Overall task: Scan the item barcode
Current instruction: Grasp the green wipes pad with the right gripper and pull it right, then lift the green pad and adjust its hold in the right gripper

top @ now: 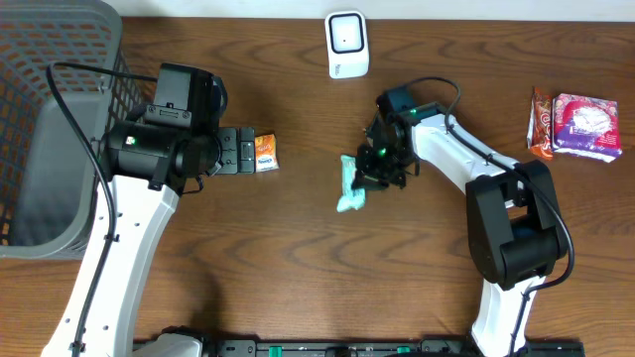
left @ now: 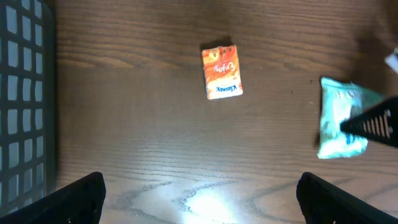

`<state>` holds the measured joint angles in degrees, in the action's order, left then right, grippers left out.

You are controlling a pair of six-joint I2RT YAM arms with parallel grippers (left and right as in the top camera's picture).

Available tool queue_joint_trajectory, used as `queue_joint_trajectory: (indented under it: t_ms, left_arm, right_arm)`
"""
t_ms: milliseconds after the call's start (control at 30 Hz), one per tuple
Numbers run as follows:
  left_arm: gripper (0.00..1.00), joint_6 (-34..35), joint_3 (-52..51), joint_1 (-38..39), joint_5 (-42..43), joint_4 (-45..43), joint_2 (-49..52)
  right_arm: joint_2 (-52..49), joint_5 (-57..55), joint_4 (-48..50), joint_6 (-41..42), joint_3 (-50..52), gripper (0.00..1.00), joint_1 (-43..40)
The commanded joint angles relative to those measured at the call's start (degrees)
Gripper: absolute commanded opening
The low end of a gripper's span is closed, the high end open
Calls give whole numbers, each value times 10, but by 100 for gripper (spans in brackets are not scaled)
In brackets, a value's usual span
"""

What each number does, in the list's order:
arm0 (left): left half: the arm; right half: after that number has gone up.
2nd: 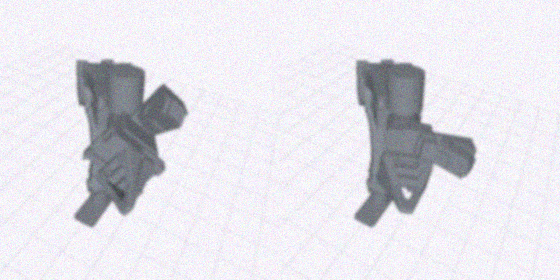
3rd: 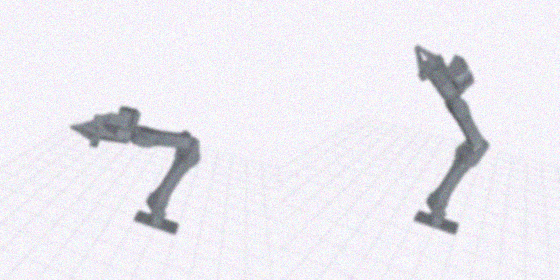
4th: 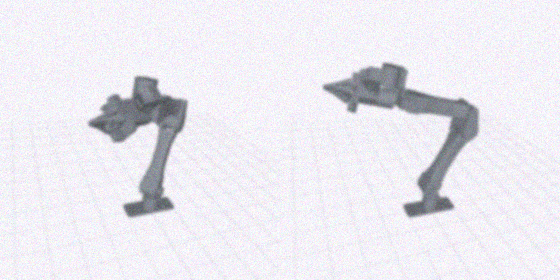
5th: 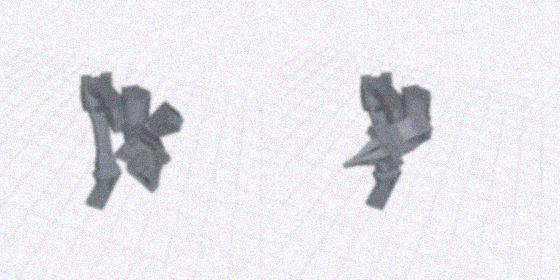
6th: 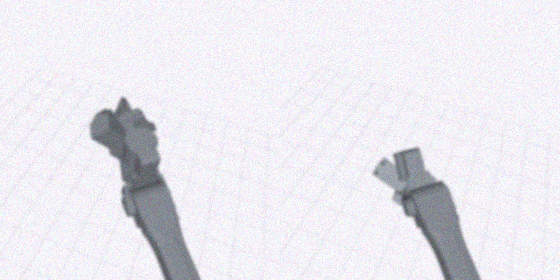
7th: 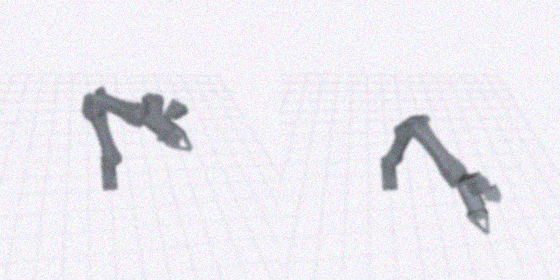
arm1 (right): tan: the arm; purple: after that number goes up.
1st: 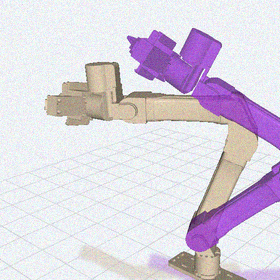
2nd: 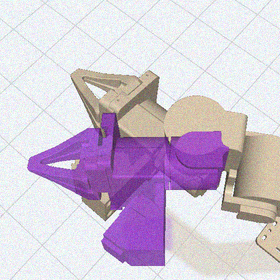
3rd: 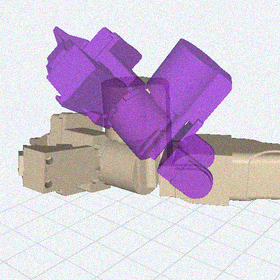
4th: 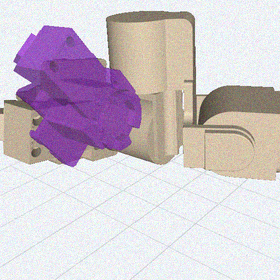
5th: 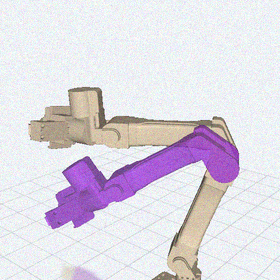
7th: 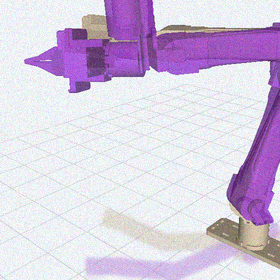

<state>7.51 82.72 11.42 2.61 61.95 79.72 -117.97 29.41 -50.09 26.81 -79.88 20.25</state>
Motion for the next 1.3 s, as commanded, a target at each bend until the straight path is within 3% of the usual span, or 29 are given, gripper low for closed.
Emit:
queue_joint_trajectory:
  t_ms: [0,233,400,433,867,1267]
  left_arm:
    - [98,1,-1,1,-5,2,-3]
    - [98,1,-1,1,-5,2,-3]
    - [98,1,-1,1,-5,2,-3]
    - [98,1,-1,1,-5,2,-3]
    - [98,1,-1,1,-5,2,-3]
    - [98,1,-1,1,-5,2,-3]
  right_arm:
    - [-6,-71,-50,-55,12,3,-4]
    - [11,-78,-90,-63,-6,17,-4]
    - [53,-114,-109,-63,-19,42,-4]
    - [63,-118,-111,-63,-19,43,-4]
    - [105,-141,-101,-64,-19,39,9]
    - [104,-169,-71,-67,-19,44,54]
